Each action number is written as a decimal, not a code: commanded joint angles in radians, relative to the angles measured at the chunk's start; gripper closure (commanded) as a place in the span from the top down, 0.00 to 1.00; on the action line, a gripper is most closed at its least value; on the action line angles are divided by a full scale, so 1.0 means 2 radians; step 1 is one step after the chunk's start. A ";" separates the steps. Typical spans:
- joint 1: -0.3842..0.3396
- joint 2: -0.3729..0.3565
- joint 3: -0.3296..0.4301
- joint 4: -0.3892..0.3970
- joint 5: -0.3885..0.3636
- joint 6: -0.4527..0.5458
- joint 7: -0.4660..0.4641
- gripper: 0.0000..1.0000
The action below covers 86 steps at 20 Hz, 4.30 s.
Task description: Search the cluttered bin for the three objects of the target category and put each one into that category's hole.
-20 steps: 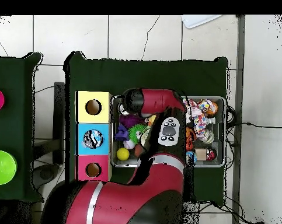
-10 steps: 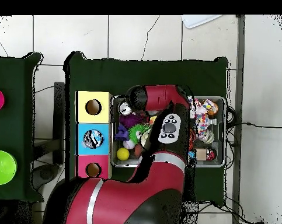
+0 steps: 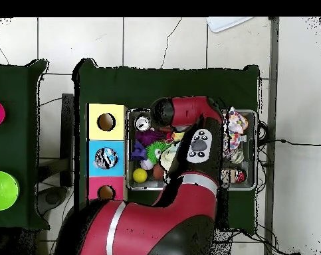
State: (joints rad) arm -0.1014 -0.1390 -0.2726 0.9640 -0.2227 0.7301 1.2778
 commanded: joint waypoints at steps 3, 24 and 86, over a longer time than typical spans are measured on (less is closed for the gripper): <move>-0.042 0.031 -0.004 -0.018 -0.070 0.012 -0.030 1.00; -0.070 0.018 0.031 -0.009 -0.102 0.007 -0.027 1.00; -0.209 -0.093 0.334 0.345 0.330 -0.034 0.114 1.00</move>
State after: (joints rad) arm -0.5428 -0.3171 0.3171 1.5456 0.3742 0.7006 1.2776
